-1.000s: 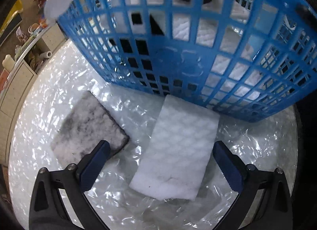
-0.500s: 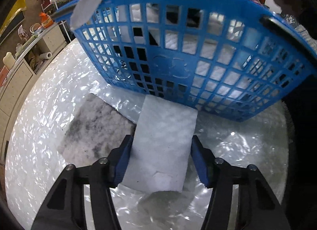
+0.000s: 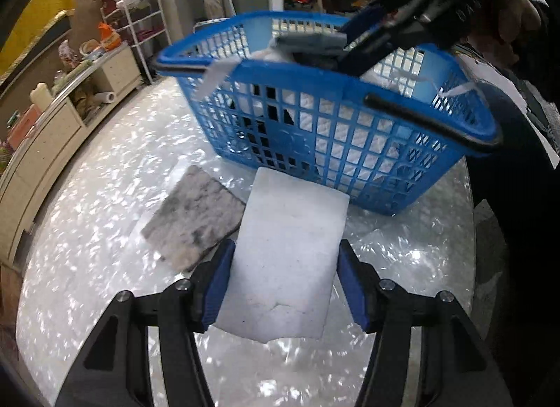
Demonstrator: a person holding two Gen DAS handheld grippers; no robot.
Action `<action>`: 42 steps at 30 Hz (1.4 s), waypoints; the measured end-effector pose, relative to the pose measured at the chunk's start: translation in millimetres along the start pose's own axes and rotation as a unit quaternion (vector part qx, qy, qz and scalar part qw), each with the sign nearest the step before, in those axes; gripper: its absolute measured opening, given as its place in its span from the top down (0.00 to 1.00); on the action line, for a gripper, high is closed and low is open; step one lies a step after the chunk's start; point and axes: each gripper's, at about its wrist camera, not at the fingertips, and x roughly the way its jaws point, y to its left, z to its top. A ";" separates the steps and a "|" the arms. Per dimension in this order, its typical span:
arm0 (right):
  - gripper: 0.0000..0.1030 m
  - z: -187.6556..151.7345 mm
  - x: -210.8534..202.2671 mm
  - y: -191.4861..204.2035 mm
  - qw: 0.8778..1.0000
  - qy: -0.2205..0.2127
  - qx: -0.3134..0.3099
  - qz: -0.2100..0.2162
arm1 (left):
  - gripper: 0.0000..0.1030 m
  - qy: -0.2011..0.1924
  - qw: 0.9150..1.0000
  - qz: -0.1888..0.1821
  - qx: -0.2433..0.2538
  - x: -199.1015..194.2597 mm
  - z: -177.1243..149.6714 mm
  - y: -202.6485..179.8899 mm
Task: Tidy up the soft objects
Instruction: 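Open the right gripper to drop the blue cloth while the left gripper grasps the white foam pad, then carry the white foam pad with the left gripper into the basket and release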
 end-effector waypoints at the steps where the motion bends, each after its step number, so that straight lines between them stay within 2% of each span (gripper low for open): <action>1: 0.35 -1.9 -3.2 -0.6 1.000 -0.002 0.001 0.003 | 0.45 -0.003 1.000 0.006 -0.003 -7.4 -0.8 0.1; 5: 0.21 -11.0 -19.7 -0.4 1.000 -0.014 0.007 0.010 | 0.45 -0.016 0.999 0.024 -0.013 -34.6 2.2 -0.7; 6: 0.20 -14.9 -24.3 -1.6 1.000 -0.017 0.007 0.008 | 0.45 -0.021 0.999 0.027 -0.016 -41.0 4.0 -2.9; 9: 0.17 -25.7 -34.6 -2.2 1.000 -0.027 0.011 -0.005 | 0.45 -0.037 0.999 0.026 -0.018 -65.2 10.0 -12.5; 11: 0.09 -31.8 -41.6 -5.4 0.999 -0.038 0.019 -0.013 | 0.45 -0.042 0.999 0.030 -0.017 -74.0 15.0 -20.5; 15: 0.02 -45.3 -51.6 -11.9 0.997 -0.065 0.023 -0.046 | 0.45 -0.056 0.998 0.039 -0.019 -89.8 22.3 -31.1; 23: 0.00 -67.4 -59.5 -24.6 0.993 -0.092 0.041 -0.064 | 0.45 -0.069 0.996 0.049 0.002 -109.9 44.0 -62.1; 30: 0.00 -80.4 -66.5 -29.5 0.990 -0.112 0.065 -0.052 | 0.45 -0.069 0.996 0.056 0.023 -108.6 76.1 -83.2; 33: 0.00 -83.3 -69.1 -31.9 0.989 -0.117 0.078 -0.057 | 0.45 -0.062 0.995 0.079 0.027 -100.8 94.2 -91.0; 37: 0.00 -90.1 -73.6 -38.8 0.985 -0.130 0.098 -0.060 | 0.45 -0.060 0.996 0.059 0.034 -85.9 112.9 -99.0; 42: 0.00 -93.2 -72.5 -46.1 0.982 -0.137 0.110 -0.067 | 0.45 -0.035 0.997 0.056 0.042 -55.4 131.0 -101.7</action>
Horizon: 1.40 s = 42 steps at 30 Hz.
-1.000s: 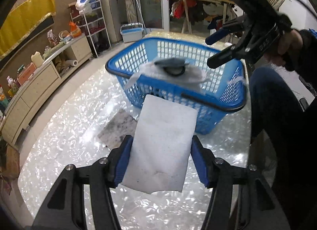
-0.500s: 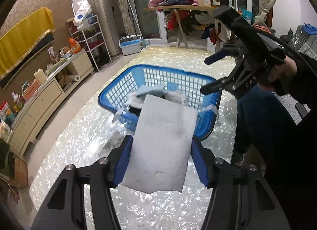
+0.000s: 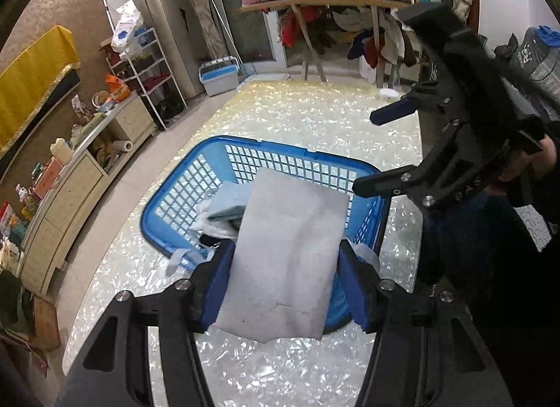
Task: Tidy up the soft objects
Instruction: 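Carry the white foam pad with the left gripper into the basket and release, then move the right gripper over the grey fuzzy mat on the table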
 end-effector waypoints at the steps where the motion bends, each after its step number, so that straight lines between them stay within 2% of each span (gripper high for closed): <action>1: 0.00 -0.2 0.1 -2.1 1.000 -0.001 0.005 -0.002 | 0.45 0.004 1.000 -0.003 0.000 5.8 1.5 0.7; 7: 0.00 -1.3 6.7 -15.4 1.000 0.002 0.022 -0.006 | 0.45 0.038 0.999 -0.019 -0.019 44.1 10.0 8.7; 15: 0.00 -2.3 14.8 -21.5 0.999 0.010 0.035 -0.002 | 0.42 0.073 0.997 -0.028 -0.019 71.6 11.5 9.2; 17: 0.00 -2.9 15.3 -23.1 0.999 0.011 0.038 0.000 | 0.38 0.080 0.996 -0.031 -0.021 76.3 11.1 8.9; 19: 0.00 -2.8 15.8 -26.6 0.999 0.012 0.041 0.002 | 0.25 0.084 0.996 -0.028 -0.019 79.0 9.7 8.5; 22: 0.00 -3.7 16.9 -27.7 0.999 0.018 0.043 0.005 | 0.16 0.084 0.996 0.007 -0.011 79.7 8.3 7.1; 24: 0.00 -3.7 17.6 -28.8 0.999 0.021 0.043 0.008 | 0.14 0.085 0.996 0.024 -0.009 79.0 7.7 8.4; 28: 0.00 -3.0 13.7 -29.5 0.999 0.019 0.047 0.009 | 0.12 0.088 0.995 0.030 -0.022 75.2 6.4 13.8; 33: 0.00 -2.4 11.1 -27.9 0.999 0.017 0.043 0.013 | 0.11 0.074 0.996 0.025 -0.041 56.3 3.0 16.4; 36: 0.00 -2.2 8.0 -22.4 0.999 0.015 0.038 0.016 | 0.10 0.055 0.995 0.031 -0.072 38.1 1.6 19.2; 37: 0.00 -1.4 6.6 -19.9 0.999 0.014 0.036 0.017 | 0.03 0.050 0.995 0.031 -0.082 32.9 0.9 20.5; 38: 0.00 -0.9 5.2 -17.4 0.999 0.013 0.033 0.018 | 0.00 0.045 0.994 0.032 -0.093 28.4 2.3 21.8; 42: 0.00 1.3 -0.9 -5.8 1.000 0.008 0.022 0.020 | 0.00 0.023 0.989 0.045 -0.142 3.2 -3.1 30.3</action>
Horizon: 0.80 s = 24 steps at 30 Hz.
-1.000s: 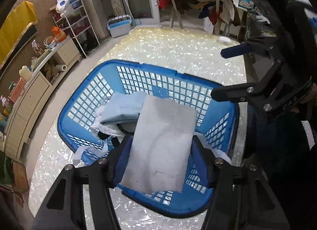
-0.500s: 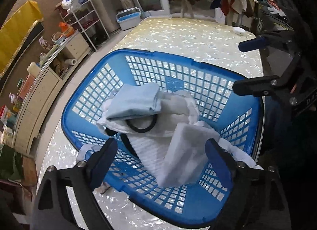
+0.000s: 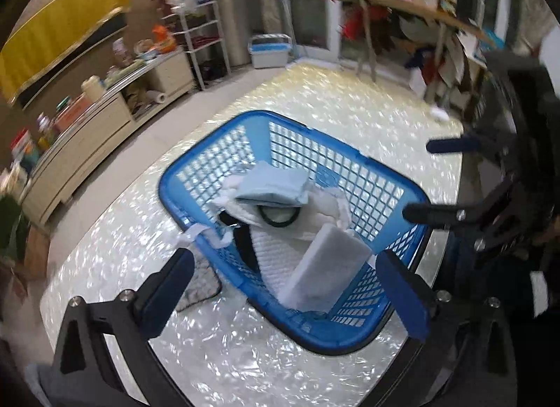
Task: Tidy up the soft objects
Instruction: 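Move the right gripper over the grey fuzzy mat on the table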
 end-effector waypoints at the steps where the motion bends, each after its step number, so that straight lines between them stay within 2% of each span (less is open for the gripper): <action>1: 0.00 0.3 -1.7 3.6 1.000 -0.001 -0.004 0.001 | 0.00 -0.003 1.000 -0.001 -0.006 -5.0 -1.8 2.9; 10: 0.00 8.1 -10.7 35.4 0.999 -0.009 -0.030 0.017 | 0.00 -0.030 0.998 0.027 -0.041 -49.4 -24.5 16.7; 24: 0.00 18.5 -4.5 94.2 0.995 0.006 -0.088 0.049 | 0.00 -0.036 0.993 0.057 -0.101 -89.2 -79.4 59.3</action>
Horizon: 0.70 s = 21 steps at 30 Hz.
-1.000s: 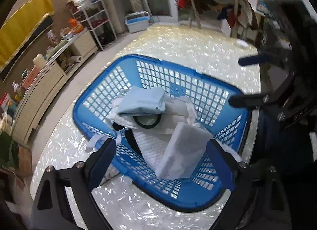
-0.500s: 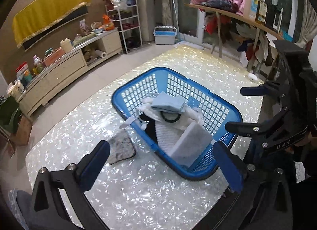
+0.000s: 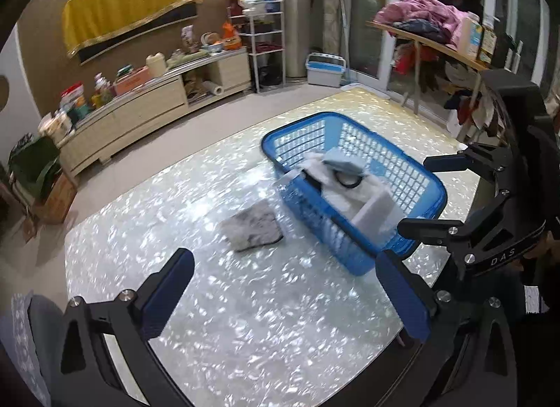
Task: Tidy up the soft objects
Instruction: 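Move the right gripper over the grey fuzzy mat on the table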
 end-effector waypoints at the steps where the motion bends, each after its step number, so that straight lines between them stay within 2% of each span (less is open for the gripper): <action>1: 0.00 3.0 2.8 5.0 1.000 0.002 -0.006 0.003 | 0.00 -0.001 1.000 0.002 -0.009 -2.4 -4.7 7.3; 8: 0.00 14.6 18.4 26.9 0.999 0.002 -0.036 0.003 | 0.00 0.000 0.998 0.022 -0.052 -11.6 -28.0 41.2; 12: 0.00 23.9 27.3 38.7 0.999 0.001 -0.052 0.006 | 0.00 0.004 0.996 0.048 -0.079 -13.2 -37.5 60.1; 18: 0.00 34.4 37.2 54.5 0.998 -0.001 -0.067 0.014 | 0.00 0.009 0.987 0.067 -0.148 -12.0 -54.0 96.2; 21: 0.00 39.8 46.3 64.7 0.997 0.001 -0.072 0.014 | 0.00 0.014 0.983 0.074 -0.166 -10.2 -61.4 107.6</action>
